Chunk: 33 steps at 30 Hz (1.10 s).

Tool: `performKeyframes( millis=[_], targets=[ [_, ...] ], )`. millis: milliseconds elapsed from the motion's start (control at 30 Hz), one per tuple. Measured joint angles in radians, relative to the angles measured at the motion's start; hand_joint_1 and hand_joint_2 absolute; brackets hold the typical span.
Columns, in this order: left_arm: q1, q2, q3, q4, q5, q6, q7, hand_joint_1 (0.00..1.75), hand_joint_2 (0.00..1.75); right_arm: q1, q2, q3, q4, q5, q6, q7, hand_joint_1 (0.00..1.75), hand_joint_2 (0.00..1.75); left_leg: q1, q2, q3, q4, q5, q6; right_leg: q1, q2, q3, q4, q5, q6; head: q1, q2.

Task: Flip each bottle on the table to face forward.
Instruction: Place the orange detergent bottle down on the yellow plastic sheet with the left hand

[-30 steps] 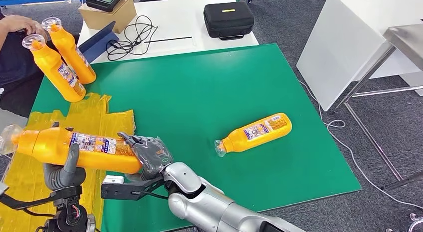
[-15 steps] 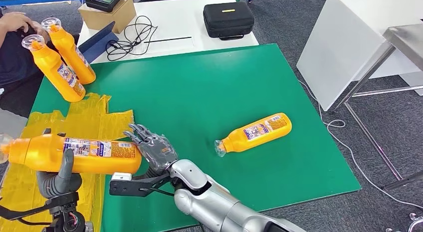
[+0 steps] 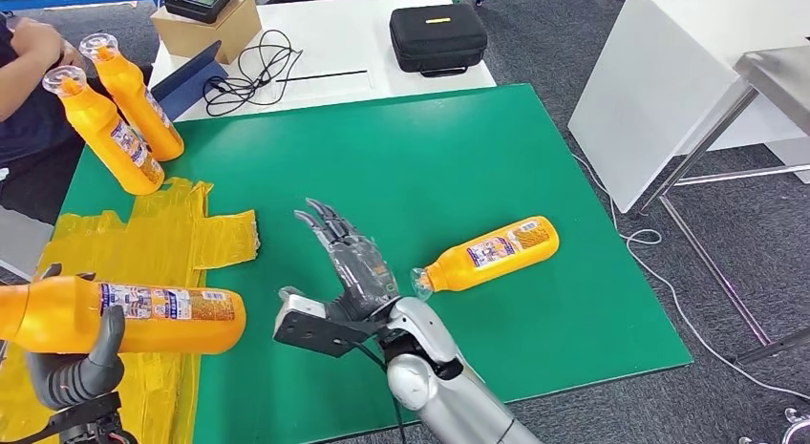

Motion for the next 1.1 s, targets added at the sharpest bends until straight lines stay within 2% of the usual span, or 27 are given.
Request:
performKeyframes(
  millis=[133,300,400,533,667,767,933,1100],
  targets=[
    [-0.007,0.019,0.010,-0.019,-0.183,0.094,-0.057,1.75,1.75,0.081,-0.033,-0.055,-0.124,-0.006,0.002,-0.017,0.00,0.00,0.000,0.000,0.000,0.000,0.000,0.000,0.000,0.000,0.000,0.000,0.000,0.000,0.000,0.000],
    [-0.019,0.049,-0.010,-0.031,-0.661,0.382,-0.148,1.75,1.75,0.172,-0.069,-0.124,-0.260,-0.032,-0.001,-0.033,0.00,0.00,0.000,0.000,0.000,0.000,0.000,0.000,0.000,0.000,0.000,0.000,0.000,0.000,0.000,0.000],
    [-0.033,0.081,-0.059,-0.017,-0.918,0.533,-0.151,1.75,1.75,0.217,-0.100,-0.153,-0.317,-0.069,-0.013,-0.058,0.00,0.00,0.000,0.000,0.000,0.000,0.000,0.000,0.000,0.000,0.000,0.000,0.000,0.000,0.000,0.000],
    [-0.075,0.135,-0.129,0.050,-1.131,0.644,-0.101,1.75,1.75,0.254,-0.145,-0.176,-0.365,-0.119,-0.029,-0.084,0.00,0.00,-0.001,0.000,0.001,0.000,-0.001,0.000,-0.001,0.000,0.000,0.000,0.000,0.000,0.000,0.000],
    [-0.156,0.184,-0.191,0.197,-1.301,0.705,-0.032,1.75,1.75,0.258,-0.183,-0.187,-0.387,-0.188,0.010,-0.084,0.00,0.00,-0.001,0.000,0.001,0.000,0.000,0.000,-0.001,0.000,0.001,0.000,0.001,0.000,0.000,0.000],
    [-0.219,0.205,-0.221,0.323,-1.408,0.717,0.013,1.75,1.75,0.255,-0.197,-0.196,-0.400,-0.215,0.033,-0.080,0.00,0.00,-0.001,0.000,0.001,0.000,0.001,0.000,0.000,0.000,0.001,0.000,0.001,0.000,0.000,0.000],
    [-0.297,0.222,-0.253,0.514,-1.493,0.719,0.054,1.75,1.75,0.242,-0.213,-0.205,-0.410,-0.242,0.059,-0.082,0.00,0.00,0.000,0.000,0.001,0.000,0.001,0.000,0.000,0.001,0.001,0.000,0.001,0.000,0.000,0.000],
    [-0.329,0.237,-0.259,0.668,-1.526,0.720,0.075,1.75,1.75,0.228,-0.236,-0.205,-0.402,-0.308,0.108,-0.107,0.00,0.00,0.000,0.001,0.001,0.000,0.001,0.000,0.000,0.001,0.000,0.000,0.001,0.000,0.000,0.000]
  ],
)
